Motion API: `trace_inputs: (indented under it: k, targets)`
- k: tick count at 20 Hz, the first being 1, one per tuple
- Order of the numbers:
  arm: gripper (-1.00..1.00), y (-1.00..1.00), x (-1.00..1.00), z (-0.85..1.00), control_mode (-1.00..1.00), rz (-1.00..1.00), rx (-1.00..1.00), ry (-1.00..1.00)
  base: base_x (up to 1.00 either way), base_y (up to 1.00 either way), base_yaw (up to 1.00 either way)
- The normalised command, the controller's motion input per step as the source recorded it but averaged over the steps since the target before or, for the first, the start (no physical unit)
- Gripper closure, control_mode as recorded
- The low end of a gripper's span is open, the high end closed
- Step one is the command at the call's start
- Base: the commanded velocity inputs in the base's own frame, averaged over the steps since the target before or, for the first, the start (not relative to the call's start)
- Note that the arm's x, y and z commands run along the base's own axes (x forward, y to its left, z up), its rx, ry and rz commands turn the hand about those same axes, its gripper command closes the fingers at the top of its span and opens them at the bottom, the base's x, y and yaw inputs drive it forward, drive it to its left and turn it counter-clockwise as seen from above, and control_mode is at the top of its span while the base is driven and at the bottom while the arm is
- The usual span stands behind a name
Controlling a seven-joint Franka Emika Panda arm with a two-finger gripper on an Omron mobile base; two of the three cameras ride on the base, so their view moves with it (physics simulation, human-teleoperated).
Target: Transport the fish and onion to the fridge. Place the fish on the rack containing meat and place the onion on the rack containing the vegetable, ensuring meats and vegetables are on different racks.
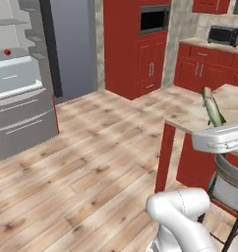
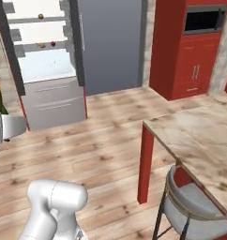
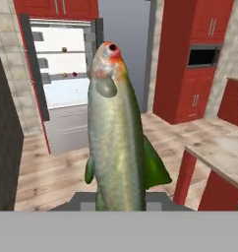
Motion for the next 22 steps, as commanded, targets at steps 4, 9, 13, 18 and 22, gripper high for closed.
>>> trace_inputs:
  k: [4, 9, 13, 18, 22]
  targets:
    - [1.0, 0.0, 0.0, 0.0, 1.0, 0.0, 0.0, 0.0, 1.0, 0.74, 0.47]
    - [1.0, 0.0, 0.0, 0.0, 1.0, 0.0, 0.0, 0.0, 0.95, 0.41, 0.64]
    - [1.0, 0.0, 0.0, 0.0, 1.0, 0.0, 0.0, 0.0, 1.0, 0.21, 0.53]
    - [1.0, 0.0, 0.0, 0.0, 1.0, 0.0, 0.0, 0.0, 0.56, -0.45, 0.19]
    - [1.0, 0.0, 0.0, 0.0, 1.0, 0.0, 0.0, 0.0, 0.46, -0.62, 0.05]
